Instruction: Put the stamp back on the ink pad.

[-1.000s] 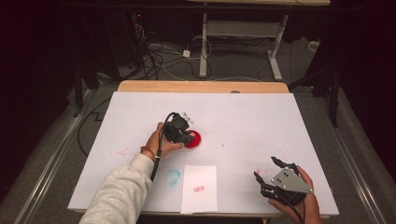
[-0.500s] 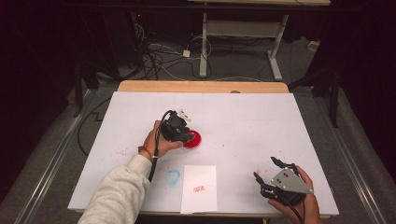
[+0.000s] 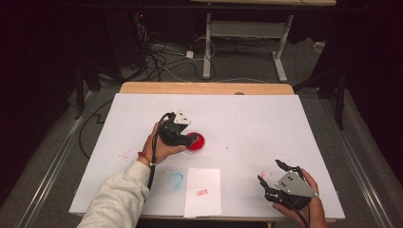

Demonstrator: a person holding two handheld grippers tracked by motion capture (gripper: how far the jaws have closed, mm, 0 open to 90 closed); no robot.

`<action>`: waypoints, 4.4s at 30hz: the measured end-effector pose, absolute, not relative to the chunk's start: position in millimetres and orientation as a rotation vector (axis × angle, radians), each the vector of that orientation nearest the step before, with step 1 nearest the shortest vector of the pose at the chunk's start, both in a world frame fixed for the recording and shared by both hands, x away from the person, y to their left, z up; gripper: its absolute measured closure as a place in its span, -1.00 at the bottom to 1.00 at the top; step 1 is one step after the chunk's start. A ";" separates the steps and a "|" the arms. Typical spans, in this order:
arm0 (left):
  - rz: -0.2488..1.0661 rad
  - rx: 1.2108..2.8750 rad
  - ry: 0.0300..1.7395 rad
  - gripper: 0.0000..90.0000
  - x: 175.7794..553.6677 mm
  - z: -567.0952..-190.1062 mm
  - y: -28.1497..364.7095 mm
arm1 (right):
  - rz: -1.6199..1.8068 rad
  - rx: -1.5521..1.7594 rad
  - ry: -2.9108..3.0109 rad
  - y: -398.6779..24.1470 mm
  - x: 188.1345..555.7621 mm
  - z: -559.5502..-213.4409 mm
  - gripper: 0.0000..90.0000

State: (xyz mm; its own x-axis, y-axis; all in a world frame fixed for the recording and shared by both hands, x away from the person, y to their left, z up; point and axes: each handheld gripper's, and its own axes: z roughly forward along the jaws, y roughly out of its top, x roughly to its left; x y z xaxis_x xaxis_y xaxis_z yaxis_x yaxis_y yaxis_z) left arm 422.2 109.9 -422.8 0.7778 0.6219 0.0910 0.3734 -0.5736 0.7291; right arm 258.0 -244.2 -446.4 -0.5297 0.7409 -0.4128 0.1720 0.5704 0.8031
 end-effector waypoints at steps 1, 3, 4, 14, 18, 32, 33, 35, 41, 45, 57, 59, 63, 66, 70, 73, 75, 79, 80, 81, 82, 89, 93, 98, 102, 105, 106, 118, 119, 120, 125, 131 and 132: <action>0.449 2.231 0.732 -0.27 420.6 -423.3 110.0 | 0.925 0.730 2.020 -244.2 258.0 -446.5 -0.39; 0.468 2.200 0.716 -0.36 416.7 -423.6 110.7 | 0.925 0.729 2.020 -244.0 258.1 -446.7 -0.39; 0.476 2.178 0.704 -0.40 415.0 -423.2 111.7 | 0.924 0.728 2.020 -243.7 258.0 -446.7 -0.39; 0.512 2.087 0.645 -0.61 398.3 -421.9 116.6 | 0.930 0.725 2.017 -243.5 257.4 -446.2 -0.39; 0.534 2.086 0.585 -0.61 389.6 -421.9 118.8 | 0.956 0.739 2.016 -245.7 257.7 -445.4 -0.39; 0.619 2.114 0.478 -0.61 365.9 -419.4 114.9 | 0.963 0.733 2.014 -245.3 257.1 -444.8 -0.39; 0.620 2.115 0.476 -0.61 364.5 -419.2 114.8 | 0.963 0.733 2.014 -245.2 257.0 -444.8 -0.39; 0.635 2.115 0.471 -0.61 361.5 -418.9 115.5 | 0.963 0.731 2.016 -245.1 257.0 -444.9 -0.39; 0.661 2.124 0.461 -0.61 354.1 -419.2 119.3 | 0.964 0.732 2.015 -244.9 256.8 -444.6 -0.39; 0.693 2.121 0.466 -0.61 347.1 -419.8 122.3 | 0.966 0.731 2.011 -244.9 256.3 -444.3 -0.39; 0.745 2.114 0.467 -0.61 326.0 -420.8 136.1 | 0.979 0.723 2.010 -243.2 256.1 -442.9 -0.38; 0.752 2.109 0.470 -0.61 322.8 -421.7 138.2 | 0.982 0.719 2.008 -242.7 255.8 -442.4 -0.38; 0.758 2.108 0.470 -0.61 316.3 -422.7 144.2 | 0.983 0.717 2.007 -242.2 255.4 -442.1 -0.38; 0.761 2.112 0.476 -0.61 312.5 -424.7 147.8 | 0.984 0.716 2.008 -242.3 255.5 -442.0 -0.39; 0.766 2.119 0.473 -0.61 308.0 -426.5 153.8 | 0.983 0.718 2.009 -241.8 255.7 -442.1 -0.39; 0.771 2.116 0.479 -0.61 304.5 -427.9 158.8 | 0.983 0.716 2.012 -241.3 256.0 -442.4 -0.39; 0.786 2.117 0.487 -0.61 301.3 -429.8 163.4 | 0.983 0.716 2.013 -241.2 256.3 -442.6 -0.39; 0.790 2.123 0.493 -0.61 294.6 -434.1 168.4 | 0.981 0.720 2.013 -241.4 256.4 -442.6 -0.39; 0.788 2.128 0.496 -0.61 293.1 -436.1 170.1 | 0.981 0.720 2.011 -241.5 256.5 -442.5 -0.39; 0.793 2.135 0.496 -0.61 292.1 -437.7 171.9 | 0.982 0.722 2.012 -241.6 256.6 -442.5 -0.39; 0.794 2.135 0.503 -0.61 291.2 -439.5 173.8 | 0.982 0.722 2.013 -241.5 256.6 -442.6 -0.39; 0.787 2.159 0.548 -0.61 287.6 -452.0 189.6 | 0.974 0.730 2.016 -241.2 257.7 -443.5 -0.39; 0.771 2.146 0.588 -0.61 283.5 -459.1 201.0 | 0.970 0.732 2.016 -241.3 258.0 -444.1 -0.39; 0.744 2.163 0.618 -0.61 278.6 -466.9 217.1 | 0.967 0.742 2.017 -242.5 257.9 -445.1 -0.40; 0.713 2.173 0.675 -0.61 277.1 -475.9 231.9 | 0.970 0.747 2.019 -243.0 259.9 -445.7 -0.40; 0.702 2.188 0.696 -0.61 275.8 -480.6 237.9 | 0.971 0.747 2.024 -242.3 261.5 -446.3 -0.40; 0.704 2.192 0.701 -0.61 275.6 -481.5 238.8 | 0.969 0.745 2.027 -242.2 262.0 -446.7 -0.40; 0.728 2.182 0.694 -0.61 269.9 -479.2 238.0 | 0.992 0.733 2.032 -240.5 262.3 -444.0 -0.40; 0.730 2.181 0.694 -0.61 269.9 -479.1 238.1 | 0.992 0.732 2.024 -240.1 261.5 -443.1 -0.40; 0.729 2.177 0.695 -0.61 269.8 -478.9 238.3 | 0.994 0.731 2.021 -239.8 261.0 -442.6 -0.40; 0.722 2.181 0.690 -0.61 269.4 -478.7 239.6 | 0.980 0.727 2.024 -238.4 260.8 -442.9 -0.40; 0.723 2.181 0.693 -0.61 269.9 -478.8 238.1 | 0.982 0.729 2.023 -239.5 261.4 -443.3 -0.40; 0.722 2.182 0.691 -0.61 270.0 -478.6 237.8 | 0.981 0.728 2.022 -239.7 261.2 -443.3 -0.40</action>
